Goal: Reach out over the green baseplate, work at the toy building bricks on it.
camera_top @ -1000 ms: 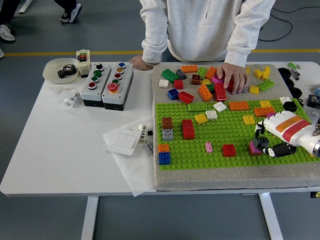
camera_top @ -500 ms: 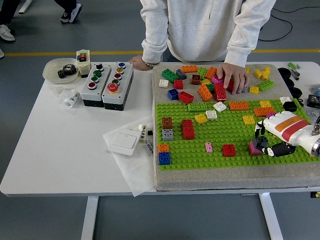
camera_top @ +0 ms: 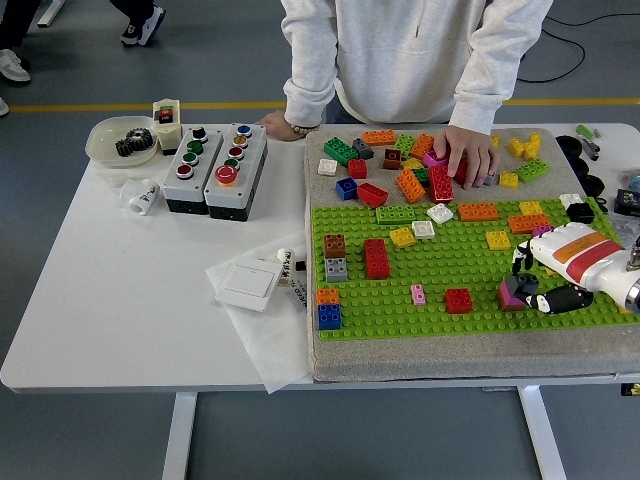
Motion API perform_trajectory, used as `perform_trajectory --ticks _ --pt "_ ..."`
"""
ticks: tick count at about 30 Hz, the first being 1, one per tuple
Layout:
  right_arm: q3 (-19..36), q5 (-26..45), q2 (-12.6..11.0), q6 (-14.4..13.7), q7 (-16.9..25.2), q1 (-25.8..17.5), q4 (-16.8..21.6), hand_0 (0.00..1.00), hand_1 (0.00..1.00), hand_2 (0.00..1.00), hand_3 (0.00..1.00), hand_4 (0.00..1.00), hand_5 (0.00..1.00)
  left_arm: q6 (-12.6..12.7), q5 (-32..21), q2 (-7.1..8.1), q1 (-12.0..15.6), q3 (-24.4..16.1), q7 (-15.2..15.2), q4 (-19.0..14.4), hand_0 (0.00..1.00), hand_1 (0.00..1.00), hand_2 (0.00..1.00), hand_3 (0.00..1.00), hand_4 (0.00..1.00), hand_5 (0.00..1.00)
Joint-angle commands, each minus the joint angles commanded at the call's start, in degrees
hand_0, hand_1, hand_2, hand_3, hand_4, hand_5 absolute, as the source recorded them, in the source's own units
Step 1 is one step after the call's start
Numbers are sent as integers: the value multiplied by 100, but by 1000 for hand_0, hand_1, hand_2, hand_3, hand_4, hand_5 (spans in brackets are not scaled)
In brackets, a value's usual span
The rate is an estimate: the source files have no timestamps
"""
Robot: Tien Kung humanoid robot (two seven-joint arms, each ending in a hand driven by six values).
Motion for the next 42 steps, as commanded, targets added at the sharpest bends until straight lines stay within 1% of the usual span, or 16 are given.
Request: perform_trajectory --ticks 26,30,34,35,40,41,42 --pt "55 37 47 12 -26 -117 -50 543 487 549 498 732 333 11 -35 -3 3 26 -1 -2 722 729 779 609 650 625" --pt "67 51 41 51 -57 -123 -41 543 493 558 507 740 334 11 -38 -1 3 34 0 -4 722 730 779 609 650 625" --pt "126 102 36 178 -112 -141 -19 543 493 558 507 740 334 9 -27 -1 6 28 4 -5 722 730 779 609 650 625" --pt "136 106 35 198 -117 -144 -18 629 620 708 691 956 457 8 -26 0 6 28 5 -5 723 732 779 609 650 625" --pt "162 124 32 245 -139 -149 -16 629 620 708 691 956 457 6 -19 -1 11 23 7 -5 723 732 779 609 650 625" --pt "164 121 33 249 -146 -149 -17 660 653 743 812 998 509 6 -18 -1 11 24 7 -6 722 730 779 609 650 625" --pt "165 120 34 248 -151 -149 -20 660 653 743 812 998 509 6 -18 -1 12 23 7 -6 722 730 779 609 650 625"
